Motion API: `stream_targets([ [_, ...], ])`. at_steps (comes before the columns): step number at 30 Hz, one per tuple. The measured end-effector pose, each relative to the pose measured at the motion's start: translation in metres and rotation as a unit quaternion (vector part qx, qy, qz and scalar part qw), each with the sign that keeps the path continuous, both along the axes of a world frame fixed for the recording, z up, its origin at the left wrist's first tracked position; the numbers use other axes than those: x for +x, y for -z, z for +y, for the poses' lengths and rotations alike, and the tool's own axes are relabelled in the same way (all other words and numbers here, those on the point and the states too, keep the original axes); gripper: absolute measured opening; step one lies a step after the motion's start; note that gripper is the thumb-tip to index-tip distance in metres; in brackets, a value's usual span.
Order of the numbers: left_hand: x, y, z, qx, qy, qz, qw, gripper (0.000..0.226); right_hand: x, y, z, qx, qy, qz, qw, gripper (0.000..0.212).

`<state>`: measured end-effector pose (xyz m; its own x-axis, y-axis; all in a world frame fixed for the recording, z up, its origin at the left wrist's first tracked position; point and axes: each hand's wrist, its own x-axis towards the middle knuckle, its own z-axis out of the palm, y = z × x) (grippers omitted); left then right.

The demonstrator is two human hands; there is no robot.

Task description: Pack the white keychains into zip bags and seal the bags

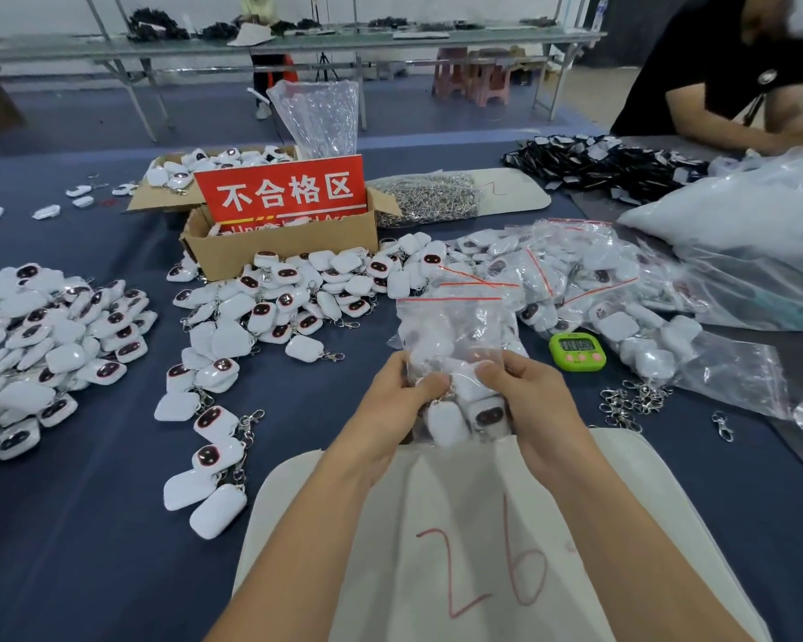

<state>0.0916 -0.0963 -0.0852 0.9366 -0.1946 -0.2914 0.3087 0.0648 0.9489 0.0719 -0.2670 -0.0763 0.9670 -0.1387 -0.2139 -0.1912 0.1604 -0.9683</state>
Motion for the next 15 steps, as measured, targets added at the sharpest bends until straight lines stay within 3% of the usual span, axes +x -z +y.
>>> stream_targets([
  [4, 0.016, -0.003, -0.038, -0.057, -0.029, 0.020, 0.998, 0.010, 0.007, -0.003, -0.031, -0.016, 0.005, -0.017, 1.000, 0.027],
  [9, 0.040, -0.008, -0.089, -0.149, -0.107, 0.072, 0.980, 0.014, 0.048, 0.004, -0.057, -0.141, 0.158, -0.031, 0.977, 0.018],
  [10, 0.040, -0.010, -0.094, -0.142, -0.110, 0.053, 0.982, 0.018, 0.053, 0.008, -0.059, -0.176, 0.177, -0.018, 0.968, 0.020],
  [13, 0.029, -0.006, -0.085, -0.057, -0.113, -0.051, 0.991, 0.056, 0.055, 0.019, -0.061, -0.252, 0.183, -0.009, 0.950, 0.028],
  [15, 0.018, -0.008, -0.072, 0.032, -0.149, -0.091, 0.984, 0.060, 0.051, 0.021, -0.062, -0.284, 0.182, -0.010, 0.941, 0.028],
])
